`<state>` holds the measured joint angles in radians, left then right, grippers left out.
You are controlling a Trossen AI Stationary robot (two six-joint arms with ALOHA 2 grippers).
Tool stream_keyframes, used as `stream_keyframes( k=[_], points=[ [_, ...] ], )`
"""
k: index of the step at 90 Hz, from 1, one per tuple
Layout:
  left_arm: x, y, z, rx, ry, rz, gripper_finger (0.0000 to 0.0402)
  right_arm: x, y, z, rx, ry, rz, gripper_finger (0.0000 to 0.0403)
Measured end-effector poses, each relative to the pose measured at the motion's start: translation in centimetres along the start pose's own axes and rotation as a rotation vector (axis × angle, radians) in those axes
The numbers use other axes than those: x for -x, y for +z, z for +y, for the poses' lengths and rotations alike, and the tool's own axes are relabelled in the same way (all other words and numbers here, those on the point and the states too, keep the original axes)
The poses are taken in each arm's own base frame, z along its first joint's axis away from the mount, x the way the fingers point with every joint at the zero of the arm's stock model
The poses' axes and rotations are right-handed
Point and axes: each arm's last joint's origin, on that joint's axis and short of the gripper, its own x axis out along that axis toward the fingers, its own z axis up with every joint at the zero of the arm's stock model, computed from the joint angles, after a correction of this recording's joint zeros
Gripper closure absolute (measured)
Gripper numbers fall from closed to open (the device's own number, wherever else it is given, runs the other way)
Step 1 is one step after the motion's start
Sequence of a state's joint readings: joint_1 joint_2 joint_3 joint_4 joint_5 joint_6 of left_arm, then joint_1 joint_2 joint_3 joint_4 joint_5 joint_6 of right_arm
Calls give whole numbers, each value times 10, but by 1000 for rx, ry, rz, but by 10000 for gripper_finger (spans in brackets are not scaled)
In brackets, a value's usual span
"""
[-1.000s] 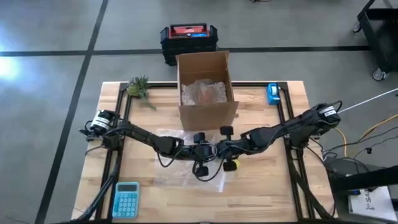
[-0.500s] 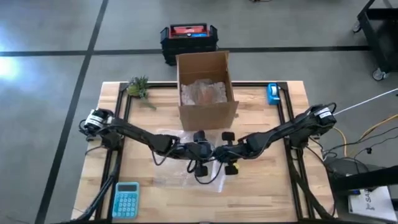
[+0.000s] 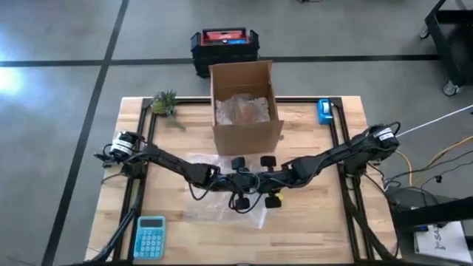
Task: Wrap mug
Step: Wrap the yellow mug with bubble wrap
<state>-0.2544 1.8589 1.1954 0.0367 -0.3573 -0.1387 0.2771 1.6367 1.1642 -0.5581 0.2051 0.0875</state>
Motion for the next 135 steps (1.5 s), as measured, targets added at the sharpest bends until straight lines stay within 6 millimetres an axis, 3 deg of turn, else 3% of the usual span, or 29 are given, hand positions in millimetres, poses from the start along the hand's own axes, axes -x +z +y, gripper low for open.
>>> stream_keyframes(
  k=[18,32,39,56,82,102,135],
  points=[
    [0,0,0,0,-1,2,401,31,9,-8,42,-86,24,401],
    [1,0,0,0,-1,3,400,34,3,-18,53,-362,28,401],
    [1,0,0,1,-1,0,401,25,1,-25,47,-414,26,401],
    [1,1,0,2,-11,-5,399,1,-4,-33,18,-337,-35,401],
    [1,1,0,4,-13,-6,400,14,2,3,69,-111,-102,401],
    [2,1,0,2,-15,-1,401,-6,-13,11,31,-55,-33,401],
    [31,39,-10,17,-87,-91,400,-11,-19,11,16,-51,-3,401]
  ],
)
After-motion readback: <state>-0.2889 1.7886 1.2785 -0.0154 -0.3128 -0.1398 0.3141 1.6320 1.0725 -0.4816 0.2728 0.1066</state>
